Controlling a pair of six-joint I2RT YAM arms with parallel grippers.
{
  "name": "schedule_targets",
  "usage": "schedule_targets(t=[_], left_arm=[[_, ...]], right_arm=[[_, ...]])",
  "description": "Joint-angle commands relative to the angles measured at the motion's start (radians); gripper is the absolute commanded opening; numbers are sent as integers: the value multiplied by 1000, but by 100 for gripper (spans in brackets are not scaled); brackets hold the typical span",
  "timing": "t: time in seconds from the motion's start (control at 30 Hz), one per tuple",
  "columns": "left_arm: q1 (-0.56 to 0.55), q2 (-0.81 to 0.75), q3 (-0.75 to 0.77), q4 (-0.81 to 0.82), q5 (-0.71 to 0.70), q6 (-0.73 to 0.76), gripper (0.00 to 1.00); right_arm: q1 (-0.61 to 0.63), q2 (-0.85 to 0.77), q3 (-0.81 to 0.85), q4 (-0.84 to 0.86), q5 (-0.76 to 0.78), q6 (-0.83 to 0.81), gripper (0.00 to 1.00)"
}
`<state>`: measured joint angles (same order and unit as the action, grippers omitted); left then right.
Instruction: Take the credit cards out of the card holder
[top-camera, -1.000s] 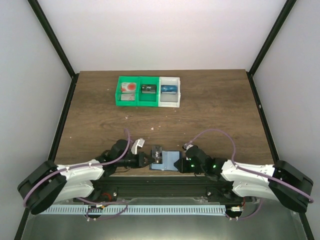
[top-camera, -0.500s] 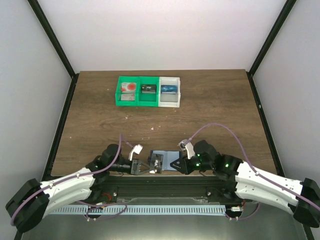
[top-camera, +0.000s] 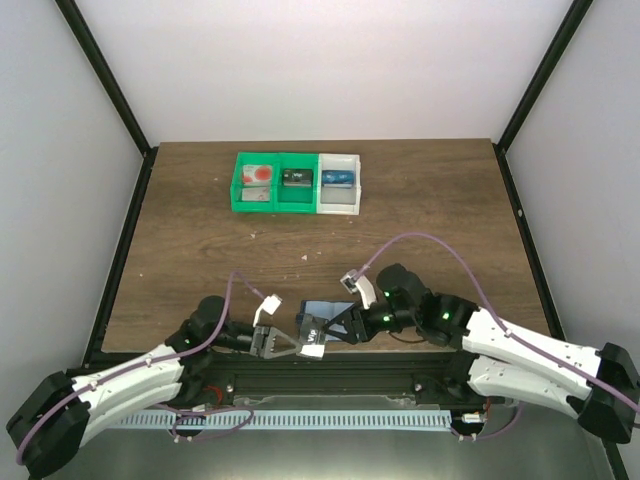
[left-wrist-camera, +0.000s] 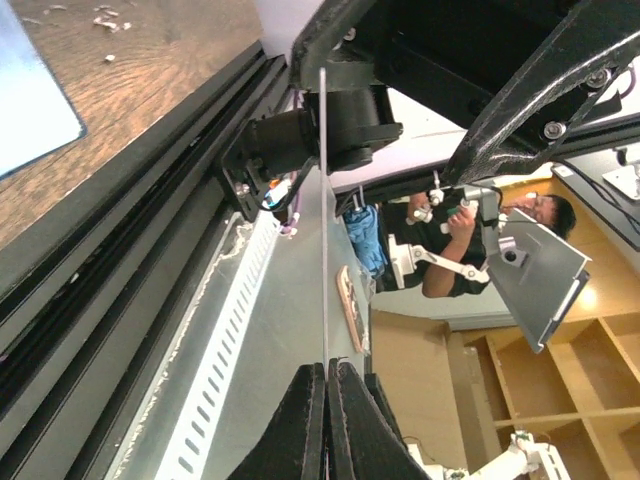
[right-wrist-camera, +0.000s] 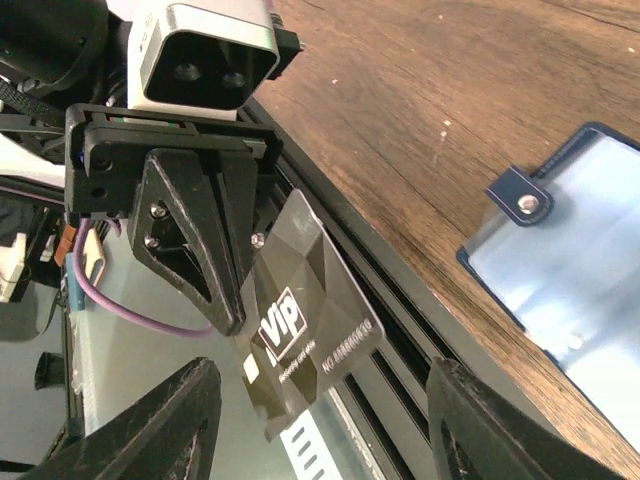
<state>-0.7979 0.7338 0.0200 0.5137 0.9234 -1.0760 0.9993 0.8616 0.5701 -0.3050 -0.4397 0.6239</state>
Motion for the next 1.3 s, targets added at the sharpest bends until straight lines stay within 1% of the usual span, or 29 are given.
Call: schedule_targets(t=[0.0, 0.07, 0.2, 0.4, 0.5, 0.53, 0.57, 0.6, 0.67, 0.73, 0.77, 0.8, 0.83, 0.97, 1.0, 1.07, 1.13, 1.23, 1.27], left_arm=[[2, 3, 9, 95, 45, -23, 0], [3, 10, 17, 107, 63, -20, 0], [2, 16, 42, 88, 90, 10, 0], [2, -5, 53, 110, 107, -15, 0], [2, -21, 58, 88, 99, -4, 0], [2, -25, 56, 58, 94, -1, 0], [2, -29, 55, 40, 84, 3, 0], [3, -31, 57, 18, 68, 11, 1], [3, -33, 62, -11, 27, 17, 12], [3, -39, 67, -11, -24, -10, 30], [3, -47, 73, -15, -57, -26, 37], [3, -57, 80, -19, -94, -45, 42], [3, -71, 84, -20, -132, -66, 45], [2, -157, 43, 2, -333, -170, 51], [3, -177, 26, 23, -370, -208, 53], [2, -214, 1, 60, -430, -249, 57], [3, -242, -5, 65, -474, -271, 64], [2, -257, -9, 71, -524, -294, 74], [2, -256, -12, 90, -532, -300, 75]], right_arm=[[5, 49, 77, 45, -50, -23, 58], [5, 69, 78, 54, -28, -18, 58], [5, 89, 73, 98, -74, -6, 51], [1, 81, 42, 193, -136, 30, 28], [-5, 79, 25, 215, -158, 47, 14], [-6, 73, 14, 227, -168, 54, 7], [-7, 65, 4, 235, -173, 61, 2], [-8, 54, -4, 238, -172, 67, 1], [-11, 27, -20, 239, -151, 80, 1], [-18, -4, -34, 241, -107, 109, 0], [-19, -21, -43, 248, -69, 133, 1], [-19, -37, -62, 267, -33, 171, 0], [-19, -54, -89, 305, -1, 224, 1], [-21, -98, -229, 621, 56, 471, 1], [-21, -92, -243, 665, 79, 513, 1], [-19, -76, -228, 669, 138, 560, 0], [-19, -61, -216, 668, 195, 600, 1], [-19, -44, -231, 764, 267, 678, 0], [-19, -35, -224, 784, 295, 694, 0]])
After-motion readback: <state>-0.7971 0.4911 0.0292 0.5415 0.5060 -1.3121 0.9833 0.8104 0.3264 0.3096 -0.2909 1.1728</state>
